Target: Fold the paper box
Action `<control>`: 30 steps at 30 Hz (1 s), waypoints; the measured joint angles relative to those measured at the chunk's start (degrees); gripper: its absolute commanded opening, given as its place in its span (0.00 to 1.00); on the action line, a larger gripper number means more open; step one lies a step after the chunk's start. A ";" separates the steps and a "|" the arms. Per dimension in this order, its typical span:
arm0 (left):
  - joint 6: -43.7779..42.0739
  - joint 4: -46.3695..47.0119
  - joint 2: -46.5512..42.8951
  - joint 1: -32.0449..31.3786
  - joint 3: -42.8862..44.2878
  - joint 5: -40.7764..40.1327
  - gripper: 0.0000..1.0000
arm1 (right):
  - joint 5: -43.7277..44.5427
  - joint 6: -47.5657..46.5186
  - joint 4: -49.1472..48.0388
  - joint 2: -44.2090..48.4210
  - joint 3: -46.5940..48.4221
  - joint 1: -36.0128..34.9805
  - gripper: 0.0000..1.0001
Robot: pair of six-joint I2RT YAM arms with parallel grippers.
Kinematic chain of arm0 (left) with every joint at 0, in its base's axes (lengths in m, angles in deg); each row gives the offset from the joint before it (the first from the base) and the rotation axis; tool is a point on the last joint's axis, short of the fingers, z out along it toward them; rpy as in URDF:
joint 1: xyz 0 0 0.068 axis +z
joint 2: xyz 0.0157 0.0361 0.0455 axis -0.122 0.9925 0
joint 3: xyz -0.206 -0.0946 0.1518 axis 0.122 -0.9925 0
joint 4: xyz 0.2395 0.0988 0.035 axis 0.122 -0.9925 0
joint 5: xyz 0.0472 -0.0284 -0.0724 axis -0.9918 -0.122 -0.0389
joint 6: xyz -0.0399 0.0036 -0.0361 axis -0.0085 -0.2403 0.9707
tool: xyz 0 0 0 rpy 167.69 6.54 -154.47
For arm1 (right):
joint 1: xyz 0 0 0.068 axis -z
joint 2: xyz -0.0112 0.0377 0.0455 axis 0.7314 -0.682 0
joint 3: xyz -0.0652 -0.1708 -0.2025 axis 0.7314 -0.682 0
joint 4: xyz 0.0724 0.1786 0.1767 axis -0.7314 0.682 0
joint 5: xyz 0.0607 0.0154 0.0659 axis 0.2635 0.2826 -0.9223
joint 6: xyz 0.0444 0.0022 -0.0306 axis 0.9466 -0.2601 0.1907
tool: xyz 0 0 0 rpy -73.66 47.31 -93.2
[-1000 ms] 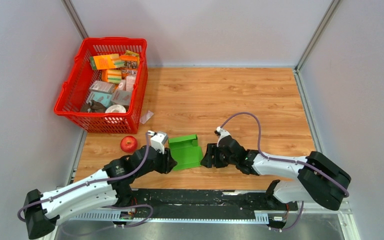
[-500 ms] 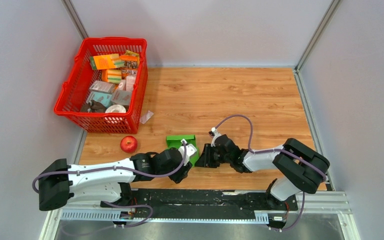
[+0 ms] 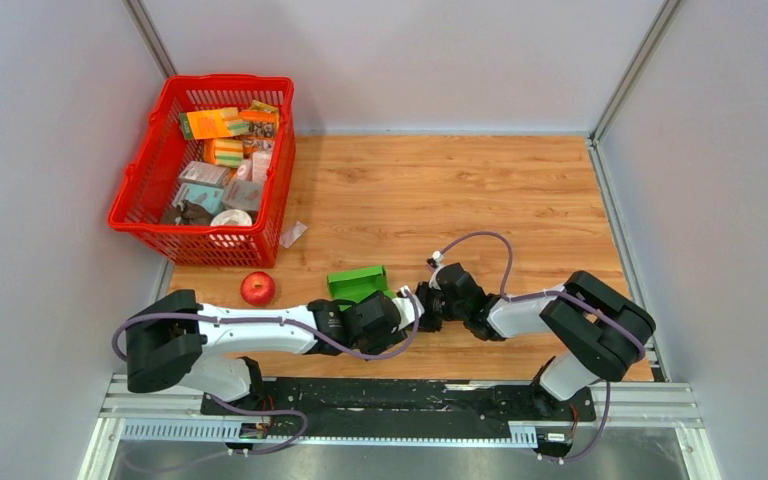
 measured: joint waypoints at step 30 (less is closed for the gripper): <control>-3.52 -15.04 16.31 -13.94 14.97 -25.24 0.00 | -13.88 20.41 -15.08 3.61 -7.32 3.63 0.27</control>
